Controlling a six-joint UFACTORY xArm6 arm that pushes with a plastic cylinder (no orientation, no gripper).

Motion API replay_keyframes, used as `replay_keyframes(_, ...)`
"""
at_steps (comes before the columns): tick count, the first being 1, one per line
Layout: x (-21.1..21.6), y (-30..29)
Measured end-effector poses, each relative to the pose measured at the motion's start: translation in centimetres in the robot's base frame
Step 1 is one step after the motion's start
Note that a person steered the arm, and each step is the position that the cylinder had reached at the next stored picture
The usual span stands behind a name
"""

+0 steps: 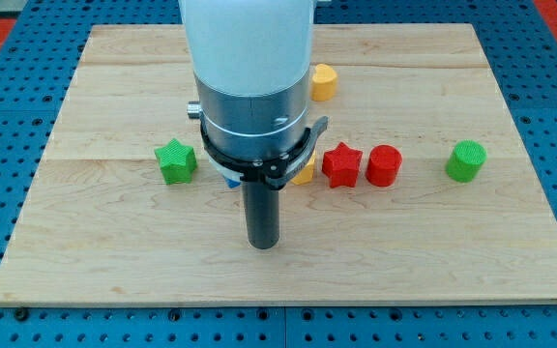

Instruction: Place the triangle to the left of the green star

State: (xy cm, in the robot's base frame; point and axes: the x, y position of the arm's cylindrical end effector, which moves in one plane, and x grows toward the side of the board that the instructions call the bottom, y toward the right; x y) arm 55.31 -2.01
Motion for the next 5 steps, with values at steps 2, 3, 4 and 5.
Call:
replay_keyframes(2, -1.0, -16.1)
replay_keyframes(3, -3.4, -25.4)
replay_keyframes(4, -5.7, -28.5)
replay_keyframes(5, -10.5, -28.4)
